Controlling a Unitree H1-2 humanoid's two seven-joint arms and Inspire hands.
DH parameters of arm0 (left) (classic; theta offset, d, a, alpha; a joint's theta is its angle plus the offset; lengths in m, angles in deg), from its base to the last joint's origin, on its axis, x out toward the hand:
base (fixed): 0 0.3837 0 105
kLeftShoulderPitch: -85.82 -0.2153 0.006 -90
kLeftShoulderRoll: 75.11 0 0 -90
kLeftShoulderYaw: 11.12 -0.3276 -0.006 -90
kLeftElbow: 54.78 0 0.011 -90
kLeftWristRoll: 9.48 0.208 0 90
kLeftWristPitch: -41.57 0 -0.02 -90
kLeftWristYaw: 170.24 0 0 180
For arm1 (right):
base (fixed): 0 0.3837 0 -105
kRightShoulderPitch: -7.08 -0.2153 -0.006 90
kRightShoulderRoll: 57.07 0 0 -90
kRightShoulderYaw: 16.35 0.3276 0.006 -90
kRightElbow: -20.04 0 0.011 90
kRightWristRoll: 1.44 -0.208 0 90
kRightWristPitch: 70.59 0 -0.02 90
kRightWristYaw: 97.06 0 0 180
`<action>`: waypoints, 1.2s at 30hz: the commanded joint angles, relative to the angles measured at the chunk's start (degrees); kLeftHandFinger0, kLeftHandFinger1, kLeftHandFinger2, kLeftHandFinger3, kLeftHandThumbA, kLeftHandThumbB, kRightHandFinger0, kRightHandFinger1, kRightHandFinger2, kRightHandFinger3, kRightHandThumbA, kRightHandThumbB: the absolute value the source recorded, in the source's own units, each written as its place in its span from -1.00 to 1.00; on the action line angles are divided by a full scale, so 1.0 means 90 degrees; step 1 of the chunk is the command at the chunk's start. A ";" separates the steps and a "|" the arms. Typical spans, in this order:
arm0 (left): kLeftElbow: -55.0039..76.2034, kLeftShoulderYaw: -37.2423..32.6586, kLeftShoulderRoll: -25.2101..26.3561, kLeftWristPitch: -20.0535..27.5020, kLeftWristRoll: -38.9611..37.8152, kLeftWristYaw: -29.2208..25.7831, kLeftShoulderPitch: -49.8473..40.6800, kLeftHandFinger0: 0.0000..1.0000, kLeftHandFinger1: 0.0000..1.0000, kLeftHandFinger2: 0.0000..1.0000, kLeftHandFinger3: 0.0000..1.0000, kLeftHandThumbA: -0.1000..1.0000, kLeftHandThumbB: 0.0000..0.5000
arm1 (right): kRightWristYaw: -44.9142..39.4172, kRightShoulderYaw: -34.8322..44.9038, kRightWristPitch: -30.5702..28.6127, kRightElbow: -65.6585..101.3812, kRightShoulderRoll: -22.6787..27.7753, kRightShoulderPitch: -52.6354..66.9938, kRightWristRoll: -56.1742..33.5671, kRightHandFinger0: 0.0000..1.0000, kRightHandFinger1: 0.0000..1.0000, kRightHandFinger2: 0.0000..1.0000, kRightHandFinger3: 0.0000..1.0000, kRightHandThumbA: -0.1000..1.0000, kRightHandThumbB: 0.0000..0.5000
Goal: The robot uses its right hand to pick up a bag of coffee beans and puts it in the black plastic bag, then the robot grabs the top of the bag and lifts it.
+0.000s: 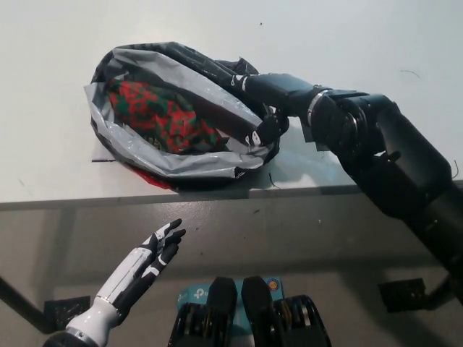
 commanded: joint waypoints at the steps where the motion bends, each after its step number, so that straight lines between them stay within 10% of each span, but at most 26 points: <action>1: 0.0116 0.0008 0.0100 0.0123 0.0043 0.0066 0.0081 1.00 1.00 1.00 1.00 0.85 -0.40 | 0.0439 -0.0087 0.0041 0.0034 -0.0035 -0.0119 0.0574 1.00 1.00 1.00 1.00 0.46 1.00; 4: 0.0088 0.0017 0.0093 0.0127 0.0038 0.0058 0.0115 1.00 1.00 1.00 1.00 0.84 -0.38 | 0.1307 -0.0126 0.0262 -0.0133 -0.0230 -0.0049 0.1166 1.00 1.00 1.00 1.00 -0.04 0.56; 6: 0.0104 0.0010 0.0093 0.0119 0.0053 0.0055 0.0112 1.00 1.00 1.00 1.00 0.85 -0.38 | 0.1805 -0.0208 0.0328 -0.0278 -0.0299 0.0001 0.1546 0.62 0.91 1.00 1.00 -0.28 0.32; 8: 0.0112 0.0012 0.0099 0.0121 0.0050 0.0060 0.0116 1.00 1.00 1.00 1.00 0.85 -0.38 | 0.1999 -0.0368 0.0360 -0.0397 -0.0296 -0.0008 0.1873 -0.19 0.15 0.66 1.00 -0.50 0.10; 9: 0.0113 0.0013 0.0100 0.0123 0.0047 0.0061 0.0115 1.00 1.00 1.00 1.00 0.85 -0.38 | 0.2025 -0.0391 0.0364 -0.0413 -0.0295 -0.0009 0.1926 -0.19 0.15 0.66 1.00 -0.50 0.10; 10: 0.0095 0.0017 0.0098 0.0143 0.0044 0.0060 0.0129 1.00 1.00 1.00 1.00 0.85 -0.39 | 0.2130 -0.0384 0.0362 -0.0433 -0.0304 -0.0002 0.1971 -0.82 -0.56 -0.06 1.00 -0.75 -0.06; 12: 0.0082 0.0024 0.0093 0.0137 0.0031 0.0060 0.0145 1.00 1.00 1.00 1.00 0.85 -0.39 | 0.2392 -0.0346 0.0309 -0.0489 -0.0326 0.0027 0.2002 -0.96 -0.79 -0.33 0.85 -0.95 -0.06; 13: 0.0089 0.0025 0.0090 0.0129 0.0039 0.0052 0.0151 1.00 1.00 1.00 1.00 0.86 -0.38 | 0.2497 -0.0314 0.0311 -0.0514 -0.0338 0.0041 0.2020 -1.00 -0.96 -0.63 0.48 -1.00 -0.03; 17: 0.0080 0.0014 0.0096 0.0109 0.0092 0.0035 0.0181 1.00 1.00 1.00 1.00 0.89 -0.34 | 0.2429 -0.0221 0.0373 -0.0550 -0.0367 0.0027 0.1988 -1.00 -1.00 -0.97 0.22 -1.00 -0.11; 23: 0.0084 0.0025 0.0079 0.0070 0.0045 0.0044 0.0216 1.00 1.00 1.00 1.00 0.89 -0.35 | 0.2192 0.0086 0.0397 -0.0432 -0.0426 0.0057 0.1682 -1.00 -1.00 -0.95 -0.20 -1.00 -0.31; 26: 0.0073 0.0027 0.0079 0.0078 0.0033 0.0049 0.0218 1.00 1.00 1.00 1.00 0.89 -0.35 | 0.1995 0.0396 0.0371 -0.0281 -0.0481 0.0093 0.1323 -1.00 -0.93 -0.77 -0.60 -0.98 -0.38; 27: 0.0063 0.0027 0.0080 0.0092 0.0028 0.0052 0.0220 1.00 1.00 1.00 1.00 0.89 -0.34 | 0.1804 0.0643 0.0427 -0.0250 -0.0545 0.0083 0.1026 -1.00 -0.76 -0.45 -0.65 -0.73 -0.40; 32: 0.0048 0.0043 0.0075 0.0099 0.0010 0.0051 0.0291 1.00 1.00 1.00 1.00 0.88 -0.37 | 0.0589 0.1751 0.1248 0.0007 -0.0820 -0.0236 -0.0300 -0.86 -0.04 0.52 0.04 -0.54 -0.50; 36: 0.0036 0.0063 0.0079 0.0101 0.0006 0.0038 0.0311 1.00 1.00 1.00 1.00 0.87 -0.35 | -0.0162 0.3210 0.1311 -0.0404 -0.1286 -0.0580 -0.1407 -0.92 -0.14 0.35 0.12 -0.65 -0.44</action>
